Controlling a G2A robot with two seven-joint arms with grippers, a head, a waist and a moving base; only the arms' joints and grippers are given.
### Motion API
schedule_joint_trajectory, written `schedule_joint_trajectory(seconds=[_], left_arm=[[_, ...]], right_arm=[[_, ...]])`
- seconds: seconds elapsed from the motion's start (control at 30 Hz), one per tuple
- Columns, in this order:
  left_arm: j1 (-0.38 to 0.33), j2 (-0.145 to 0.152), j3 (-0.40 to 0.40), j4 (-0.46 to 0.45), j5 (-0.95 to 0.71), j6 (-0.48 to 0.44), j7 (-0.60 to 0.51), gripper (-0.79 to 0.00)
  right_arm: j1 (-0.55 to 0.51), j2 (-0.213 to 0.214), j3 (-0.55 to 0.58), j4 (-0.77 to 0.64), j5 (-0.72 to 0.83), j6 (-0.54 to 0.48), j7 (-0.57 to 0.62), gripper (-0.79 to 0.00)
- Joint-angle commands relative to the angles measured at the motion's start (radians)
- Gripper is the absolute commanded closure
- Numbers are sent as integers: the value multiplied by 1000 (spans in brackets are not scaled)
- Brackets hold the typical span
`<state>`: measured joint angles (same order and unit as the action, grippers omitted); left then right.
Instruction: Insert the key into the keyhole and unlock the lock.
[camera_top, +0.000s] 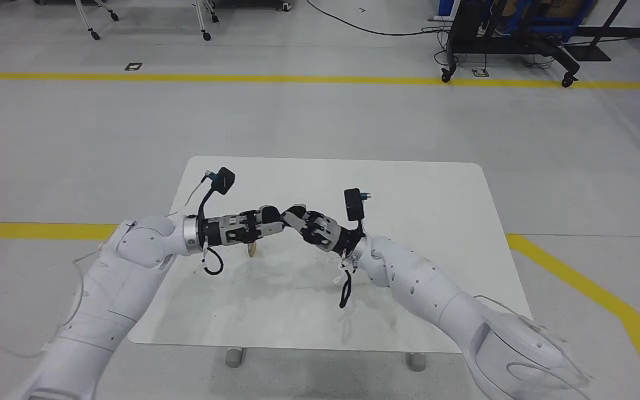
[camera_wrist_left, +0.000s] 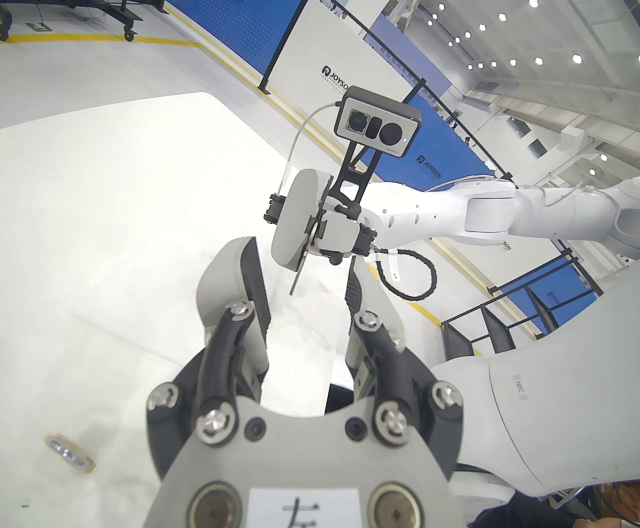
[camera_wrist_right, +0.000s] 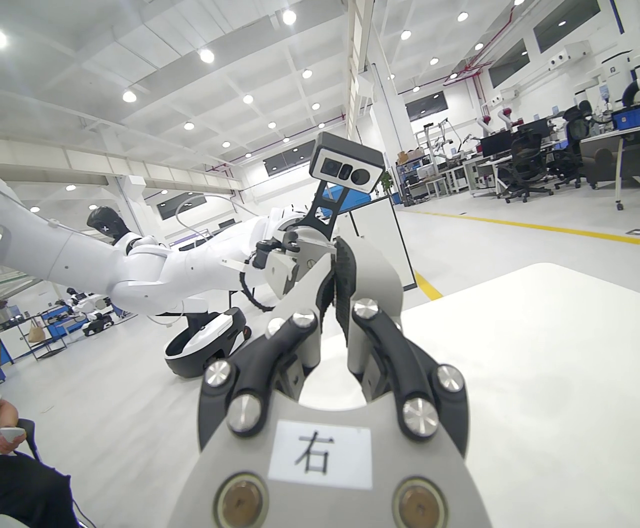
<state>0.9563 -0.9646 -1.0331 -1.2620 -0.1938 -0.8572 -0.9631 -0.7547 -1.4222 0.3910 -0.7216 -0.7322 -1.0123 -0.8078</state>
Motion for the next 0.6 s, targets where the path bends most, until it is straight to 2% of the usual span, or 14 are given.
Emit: schedule_joint_trajectory(seconds=[0.0,0.1,0.17,0.2,0.23,0.57], left_arm=[[-6,5,11,6,-5,-3,3,-299],[-14,10,24,14,-15,-5,6,-212],[-19,13,32,19,-18,-5,5,-111],[-21,14,36,21,-19,-5,5,-111],[-23,14,40,25,-21,-5,5,-15],[-42,19,66,48,-41,-15,15,0]], right_arm=[[3,-1,-7,4,7,0,0,0],[6,-1,-15,6,16,0,0,0],[8,0,-19,7,20,0,0,0],[9,0,-20,6,21,0,0,0],[9,0,-22,5,23,0,0,0],[15,5,-35,3,28,0,0,0]])
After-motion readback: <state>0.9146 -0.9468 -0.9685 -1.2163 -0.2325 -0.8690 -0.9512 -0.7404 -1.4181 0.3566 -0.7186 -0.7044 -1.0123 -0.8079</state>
